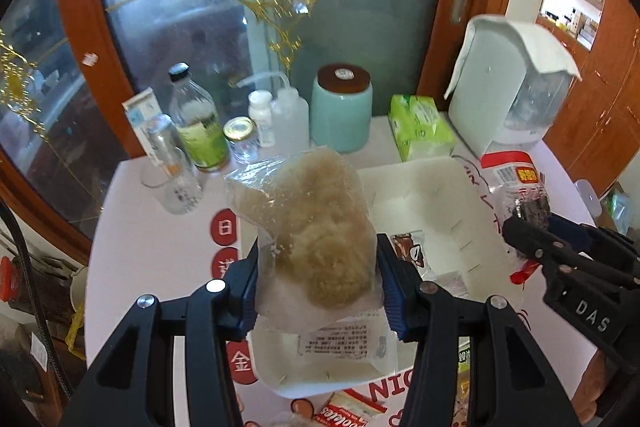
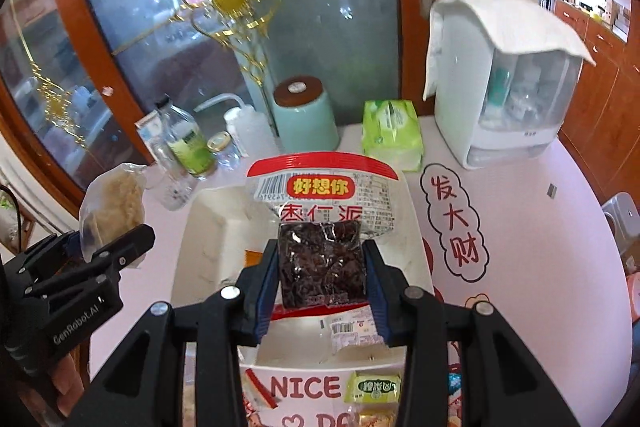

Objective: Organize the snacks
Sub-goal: 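Carry both held snacks over the white tray, lower them and open both grippers, then withdraw both grippers from the tray back toward the snack pile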

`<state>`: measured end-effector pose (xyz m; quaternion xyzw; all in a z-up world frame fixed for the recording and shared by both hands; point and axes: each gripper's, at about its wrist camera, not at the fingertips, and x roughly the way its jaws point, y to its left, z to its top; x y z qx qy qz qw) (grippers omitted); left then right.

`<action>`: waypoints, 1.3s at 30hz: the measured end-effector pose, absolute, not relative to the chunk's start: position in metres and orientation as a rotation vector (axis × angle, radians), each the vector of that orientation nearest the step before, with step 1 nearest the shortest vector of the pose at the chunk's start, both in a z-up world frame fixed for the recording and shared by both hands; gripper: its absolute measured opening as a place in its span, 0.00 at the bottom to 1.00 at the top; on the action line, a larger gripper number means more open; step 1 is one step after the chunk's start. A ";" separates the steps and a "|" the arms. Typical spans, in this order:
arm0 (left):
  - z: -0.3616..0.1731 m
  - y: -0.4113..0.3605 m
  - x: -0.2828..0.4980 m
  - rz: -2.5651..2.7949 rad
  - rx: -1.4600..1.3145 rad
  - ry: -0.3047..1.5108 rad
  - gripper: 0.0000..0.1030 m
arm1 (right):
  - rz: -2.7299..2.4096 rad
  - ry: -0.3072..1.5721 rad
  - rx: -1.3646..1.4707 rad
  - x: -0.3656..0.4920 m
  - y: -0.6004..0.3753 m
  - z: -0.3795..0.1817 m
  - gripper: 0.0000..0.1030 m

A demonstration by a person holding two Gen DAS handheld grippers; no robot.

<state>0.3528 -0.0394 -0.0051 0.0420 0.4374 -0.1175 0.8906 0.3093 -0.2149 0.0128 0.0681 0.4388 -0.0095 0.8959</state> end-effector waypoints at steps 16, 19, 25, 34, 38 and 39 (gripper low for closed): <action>-0.045 -0.056 0.371 -0.219 0.107 0.956 0.85 | -0.031 0.975 0.160 0.331 -0.221 -0.027 0.45; -0.042 -0.054 0.365 -0.218 0.106 0.952 0.85 | -0.032 0.983 0.166 0.328 -0.223 -0.029 0.45; -0.037 -0.049 0.349 -0.206 0.108 0.952 0.85 | -0.024 0.997 0.151 0.317 -0.219 -0.029 0.45; -0.028 -0.041 0.306 -0.197 0.134 0.960 0.85 | 0.002 1.006 0.135 0.284 -0.213 -0.020 0.45; -0.025 -0.037 0.282 -0.194 0.143 0.974 0.85 | 0.017 1.003 0.136 0.262 -0.211 -0.014 0.45; -0.024 -0.035 0.272 -0.193 0.145 0.977 0.85 | 0.022 1.004 0.135 0.256 -0.210 -0.012 0.45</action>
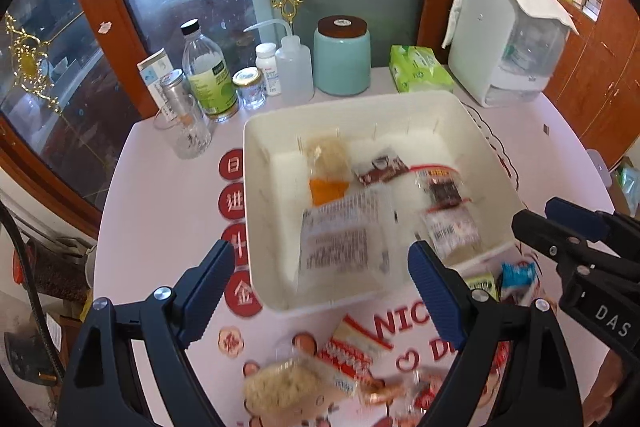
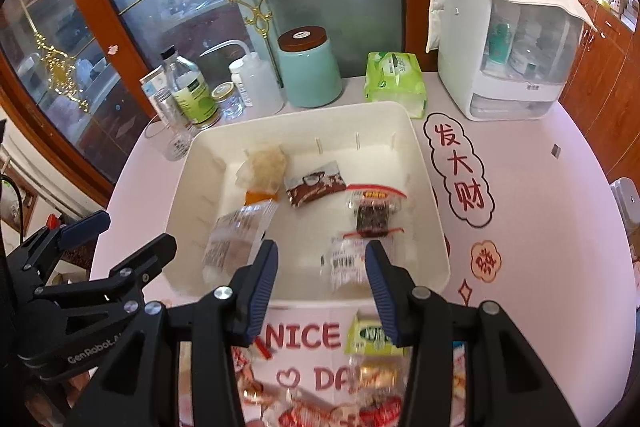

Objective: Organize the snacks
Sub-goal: 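Withdraw both grippers from the tray back toward the snack pile, then grasp a second clear cake bag with left gripper while right grasps a red-wrapped pastry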

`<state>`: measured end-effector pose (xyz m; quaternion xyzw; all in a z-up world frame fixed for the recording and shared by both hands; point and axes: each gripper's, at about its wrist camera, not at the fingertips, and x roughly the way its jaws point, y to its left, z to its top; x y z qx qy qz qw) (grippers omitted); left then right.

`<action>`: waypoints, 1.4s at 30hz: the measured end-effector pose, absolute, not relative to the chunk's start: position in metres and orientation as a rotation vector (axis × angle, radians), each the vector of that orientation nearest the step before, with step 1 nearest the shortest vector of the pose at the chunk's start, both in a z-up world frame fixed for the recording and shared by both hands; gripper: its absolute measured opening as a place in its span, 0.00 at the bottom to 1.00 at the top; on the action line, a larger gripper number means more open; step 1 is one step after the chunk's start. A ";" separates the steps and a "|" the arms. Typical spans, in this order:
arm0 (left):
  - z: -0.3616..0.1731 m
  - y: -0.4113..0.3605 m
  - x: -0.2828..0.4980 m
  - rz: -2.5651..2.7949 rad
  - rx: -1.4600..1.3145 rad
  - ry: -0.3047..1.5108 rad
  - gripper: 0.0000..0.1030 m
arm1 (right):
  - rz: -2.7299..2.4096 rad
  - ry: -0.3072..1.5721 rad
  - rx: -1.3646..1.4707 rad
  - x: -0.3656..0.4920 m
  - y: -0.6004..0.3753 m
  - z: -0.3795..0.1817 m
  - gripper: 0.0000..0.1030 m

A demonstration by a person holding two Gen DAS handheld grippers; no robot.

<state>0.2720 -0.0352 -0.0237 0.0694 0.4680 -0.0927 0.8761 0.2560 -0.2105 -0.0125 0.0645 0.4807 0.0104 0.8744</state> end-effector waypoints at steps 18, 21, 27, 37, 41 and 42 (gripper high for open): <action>-0.019 0.040 0.143 -0.088 0.172 1.009 0.85 | 0.123 1.039 0.067 0.130 -0.204 -0.018 0.45; -0.022 0.058 0.134 -0.060 0.164 1.030 0.85 | 0.150 1.062 0.058 0.118 -0.199 -0.031 0.45; -0.031 0.077 0.133 -0.061 0.178 1.055 0.85 | 0.165 1.112 0.069 0.100 -0.192 -0.052 0.45; -0.074 0.056 0.168 -0.221 0.316 1.133 0.85 | 0.055 1.189 0.211 0.105 -0.193 -0.084 0.45; -0.107 0.043 0.181 -0.294 0.386 1.176 0.85 | -0.018 1.253 0.299 0.116 -0.193 -0.112 0.45; -0.119 0.040 0.185 -0.319 0.407 1.189 0.85 | -0.034 1.269 0.318 0.119 -0.192 -0.120 0.45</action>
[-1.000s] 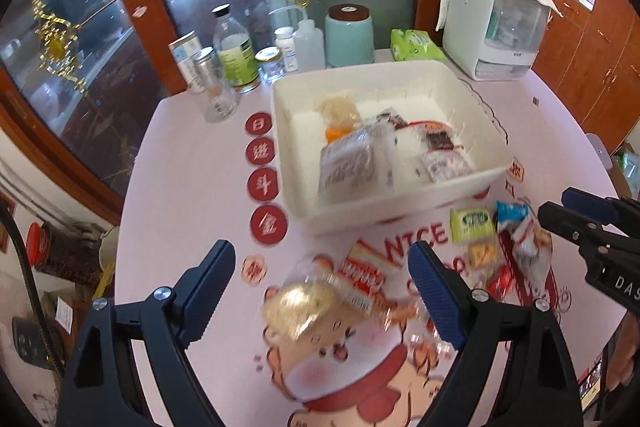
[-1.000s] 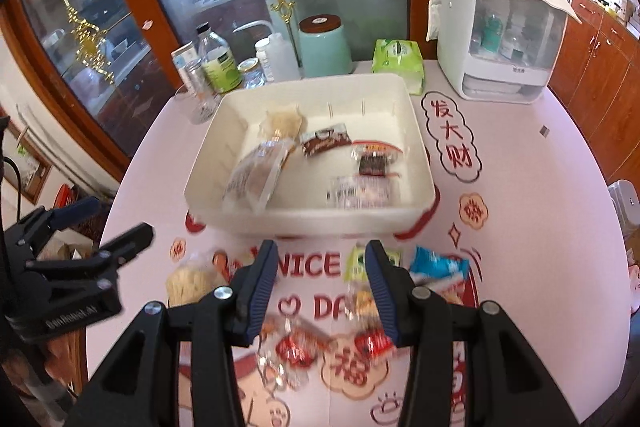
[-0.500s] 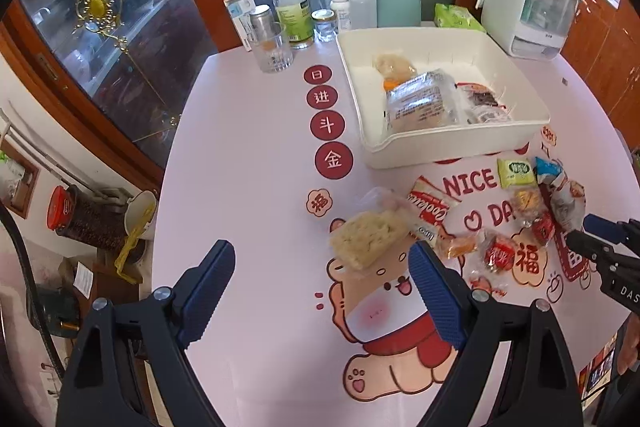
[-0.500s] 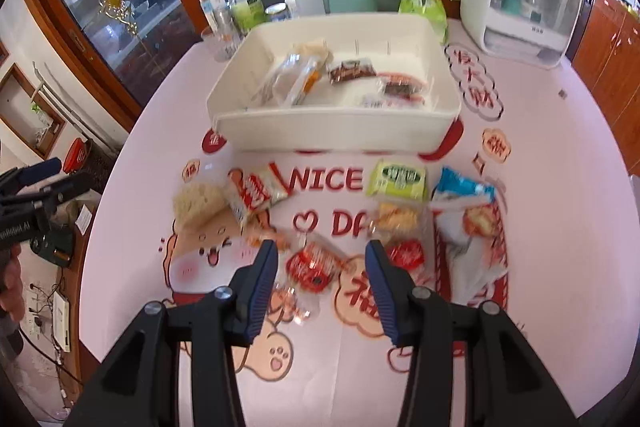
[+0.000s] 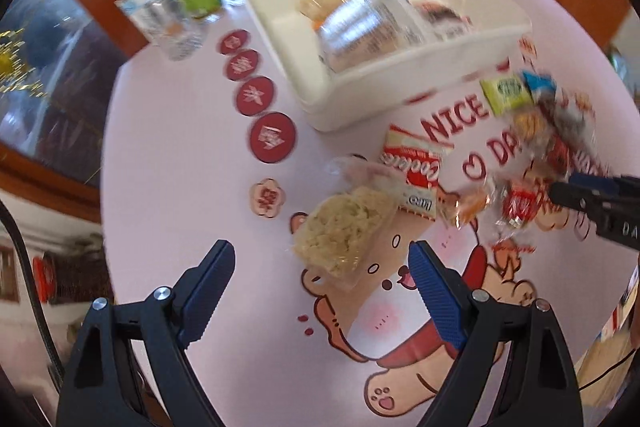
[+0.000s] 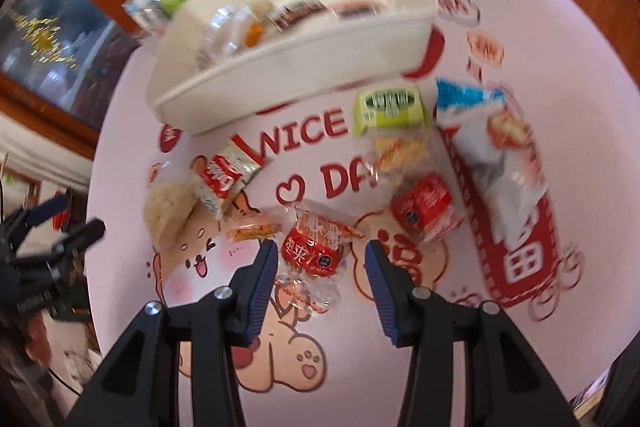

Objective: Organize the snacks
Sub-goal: 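Grasp a second clear cake bag with left gripper while right grasps a red-wrapped pastry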

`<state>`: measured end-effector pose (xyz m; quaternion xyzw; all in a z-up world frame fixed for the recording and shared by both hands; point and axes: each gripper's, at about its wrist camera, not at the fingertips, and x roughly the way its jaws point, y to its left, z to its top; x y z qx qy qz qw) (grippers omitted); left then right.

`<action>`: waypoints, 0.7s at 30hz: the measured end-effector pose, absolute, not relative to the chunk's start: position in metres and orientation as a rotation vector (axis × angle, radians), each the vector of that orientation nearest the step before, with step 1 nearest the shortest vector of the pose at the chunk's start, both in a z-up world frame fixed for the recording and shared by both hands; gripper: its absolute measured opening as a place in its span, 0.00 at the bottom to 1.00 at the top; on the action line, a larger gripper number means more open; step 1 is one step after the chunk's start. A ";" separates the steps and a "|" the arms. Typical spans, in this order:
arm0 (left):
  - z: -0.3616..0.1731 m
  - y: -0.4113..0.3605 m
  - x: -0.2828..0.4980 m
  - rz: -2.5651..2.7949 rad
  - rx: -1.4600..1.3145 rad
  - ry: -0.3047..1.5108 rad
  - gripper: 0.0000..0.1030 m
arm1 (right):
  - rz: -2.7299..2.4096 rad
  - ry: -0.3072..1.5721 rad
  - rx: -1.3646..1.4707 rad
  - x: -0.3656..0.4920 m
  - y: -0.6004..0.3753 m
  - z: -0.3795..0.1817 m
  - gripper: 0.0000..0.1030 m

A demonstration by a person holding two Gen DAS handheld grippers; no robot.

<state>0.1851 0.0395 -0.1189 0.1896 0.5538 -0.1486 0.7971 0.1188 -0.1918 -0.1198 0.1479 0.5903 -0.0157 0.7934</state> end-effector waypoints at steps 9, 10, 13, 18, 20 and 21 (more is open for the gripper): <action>-0.182 0.024 0.209 -0.401 0.462 1.251 0.85 | -0.156 1.353 0.453 0.130 -0.192 -0.169 0.45; -0.187 0.023 0.213 -0.405 0.461 1.258 0.85 | -0.156 1.350 0.465 0.130 -0.191 -0.169 0.45; -0.200 0.021 0.219 -0.409 0.464 1.273 0.85 | -0.163 1.348 0.467 0.134 -0.185 -0.171 0.45; -0.211 0.020 0.226 -0.400 0.446 1.266 0.85 | -0.186 1.357 0.442 0.139 -0.174 -0.180 0.47; -0.212 0.019 0.227 -0.408 0.435 1.260 0.85 | -0.197 1.353 0.421 0.139 -0.171 -0.182 0.47; -0.212 0.018 0.227 -0.411 0.433 1.252 0.85 | -0.202 1.347 0.405 0.138 -0.169 -0.181 0.46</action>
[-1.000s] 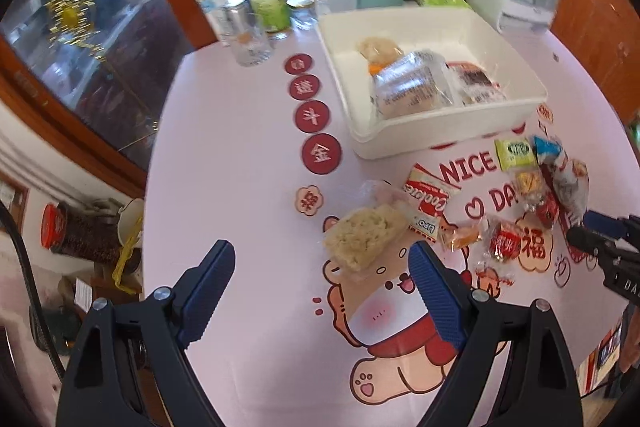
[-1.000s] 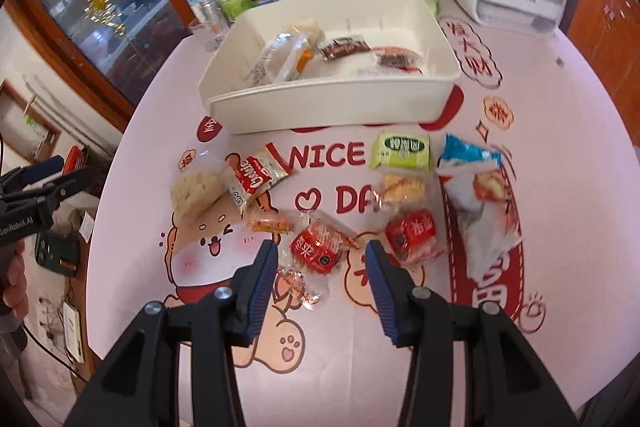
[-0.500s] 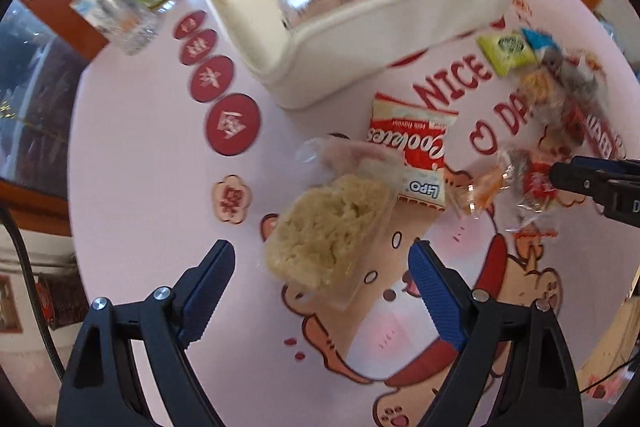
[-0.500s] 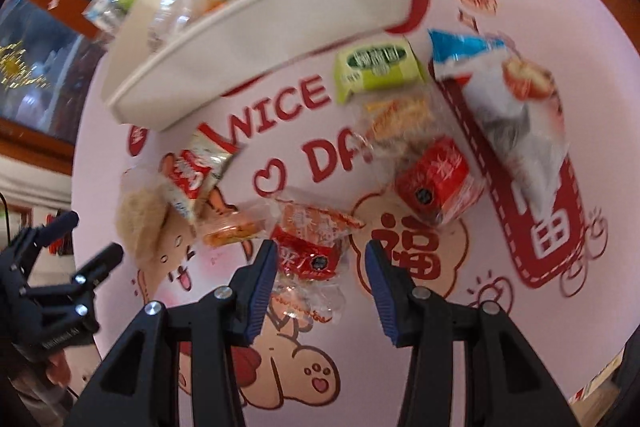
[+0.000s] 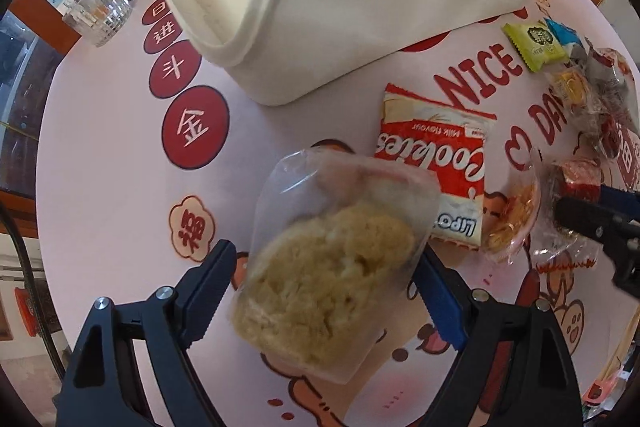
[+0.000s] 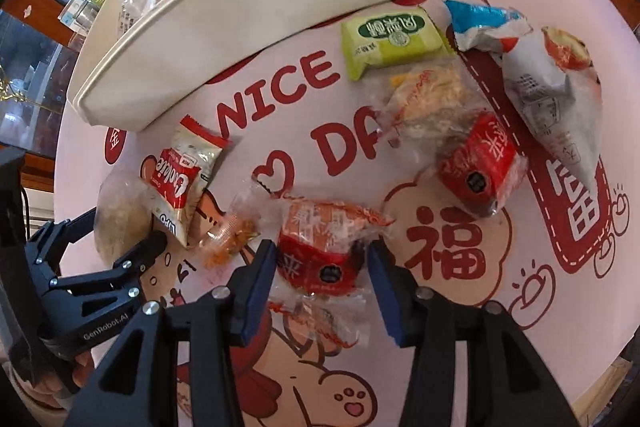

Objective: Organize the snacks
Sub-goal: 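Grasp a second clear cake bag with left gripper while right grasps a red-wrapped pastry, then lift and carry both held snacks up over the white tray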

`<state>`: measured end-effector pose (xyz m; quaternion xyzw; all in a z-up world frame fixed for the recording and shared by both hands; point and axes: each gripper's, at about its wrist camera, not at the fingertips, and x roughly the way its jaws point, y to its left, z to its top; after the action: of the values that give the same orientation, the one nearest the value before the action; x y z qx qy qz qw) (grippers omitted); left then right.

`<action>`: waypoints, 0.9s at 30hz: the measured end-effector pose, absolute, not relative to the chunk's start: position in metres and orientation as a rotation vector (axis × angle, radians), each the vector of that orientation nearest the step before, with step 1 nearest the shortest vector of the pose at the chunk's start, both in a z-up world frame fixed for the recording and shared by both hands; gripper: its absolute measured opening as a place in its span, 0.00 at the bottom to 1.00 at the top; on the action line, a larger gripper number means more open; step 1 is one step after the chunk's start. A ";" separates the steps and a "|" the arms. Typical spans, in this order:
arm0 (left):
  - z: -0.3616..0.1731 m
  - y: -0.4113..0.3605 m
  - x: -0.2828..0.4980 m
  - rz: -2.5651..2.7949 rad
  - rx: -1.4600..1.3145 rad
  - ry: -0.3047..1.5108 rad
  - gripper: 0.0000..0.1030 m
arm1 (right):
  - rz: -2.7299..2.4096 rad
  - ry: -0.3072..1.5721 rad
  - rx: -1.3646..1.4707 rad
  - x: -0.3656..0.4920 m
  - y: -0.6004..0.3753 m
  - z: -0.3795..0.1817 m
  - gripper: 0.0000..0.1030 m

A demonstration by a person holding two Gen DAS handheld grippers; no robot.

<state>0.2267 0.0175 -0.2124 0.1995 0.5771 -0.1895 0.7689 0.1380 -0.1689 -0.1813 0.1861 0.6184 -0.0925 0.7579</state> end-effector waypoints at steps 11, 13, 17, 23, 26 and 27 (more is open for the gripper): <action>-0.211 0.006 0.214 -0.438 0.403 1.222 0.53 | -0.168 1.325 0.292 0.132 -0.142 -0.182 0.44; -0.211 0.005 0.210 -0.436 0.402 1.216 0.52 | -0.160 1.325 0.292 0.129 -0.138 -0.182 0.43; -0.211 0.008 0.205 -0.431 0.366 1.224 0.52 | -0.155 1.323 0.300 0.112 -0.138 -0.183 0.43; -0.197 0.030 0.195 -0.446 0.270 1.215 0.52 | -0.164 1.312 0.329 0.093 -0.149 -0.181 0.43; -0.184 0.037 0.186 -0.461 0.206 1.202 0.52 | -0.170 1.301 0.348 0.084 -0.156 -0.177 0.43; -0.182 0.038 0.185 -0.464 0.195 1.200 0.52 | -0.170 1.298 0.350 0.080 -0.157 -0.175 0.43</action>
<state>0.1846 0.0378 -0.1817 0.0906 0.5586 -0.2159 0.7957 0.0804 -0.1573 -0.1753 0.1619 0.6003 -0.0785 0.7792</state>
